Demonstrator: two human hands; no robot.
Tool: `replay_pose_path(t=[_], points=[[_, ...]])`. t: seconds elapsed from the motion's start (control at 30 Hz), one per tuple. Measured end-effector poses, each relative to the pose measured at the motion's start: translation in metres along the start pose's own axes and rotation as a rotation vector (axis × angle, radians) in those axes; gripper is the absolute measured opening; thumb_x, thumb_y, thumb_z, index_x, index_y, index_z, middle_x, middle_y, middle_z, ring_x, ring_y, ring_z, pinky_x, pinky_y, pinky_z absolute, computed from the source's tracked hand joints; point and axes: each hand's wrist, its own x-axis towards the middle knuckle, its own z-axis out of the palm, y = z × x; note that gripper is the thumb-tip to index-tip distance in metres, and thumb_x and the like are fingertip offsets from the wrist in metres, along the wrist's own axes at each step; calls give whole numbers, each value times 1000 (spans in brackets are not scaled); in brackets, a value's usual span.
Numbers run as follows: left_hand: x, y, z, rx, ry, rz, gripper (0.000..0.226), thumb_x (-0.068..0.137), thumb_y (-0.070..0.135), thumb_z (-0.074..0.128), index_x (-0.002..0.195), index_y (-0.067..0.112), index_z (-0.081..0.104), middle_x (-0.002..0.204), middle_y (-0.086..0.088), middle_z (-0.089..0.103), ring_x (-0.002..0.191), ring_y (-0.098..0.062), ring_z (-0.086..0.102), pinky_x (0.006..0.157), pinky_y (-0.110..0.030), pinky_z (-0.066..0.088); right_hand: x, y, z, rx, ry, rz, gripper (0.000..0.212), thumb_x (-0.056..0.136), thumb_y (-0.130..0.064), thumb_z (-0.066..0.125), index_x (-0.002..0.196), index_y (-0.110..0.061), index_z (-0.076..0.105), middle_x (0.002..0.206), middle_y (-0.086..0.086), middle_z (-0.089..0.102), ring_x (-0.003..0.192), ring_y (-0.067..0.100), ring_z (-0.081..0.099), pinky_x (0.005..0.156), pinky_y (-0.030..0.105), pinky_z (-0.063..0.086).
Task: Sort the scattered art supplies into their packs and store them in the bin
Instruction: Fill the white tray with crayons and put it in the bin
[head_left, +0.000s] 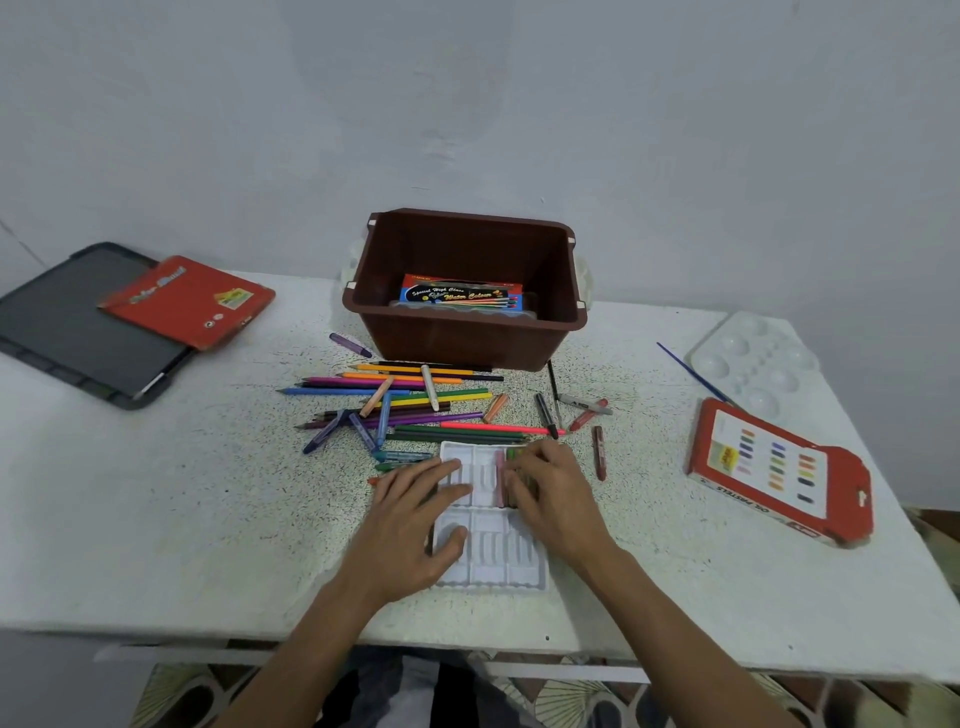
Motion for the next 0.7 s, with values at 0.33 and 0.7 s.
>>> replay_pose_path(t=[0.33,0.7], points=[[0,1,0,-29,12,-1,43,92,45,53,132,29,57,149,10,43,140,-11,35,115,-39,24,29,21,-19,-93,152,340,21,93,-31,62,108,-16,67,102,1,64,88,19,61,68,34,51],[-1,0,1,-43,56,0,38,93,42,54,124,22,64,142,5,51,136,-12,41,116,-31,23,36,18,-12,-106,198,453,18,96,-17,55,104,-11,70,99,3,64,77,14,51,60,28,35]])
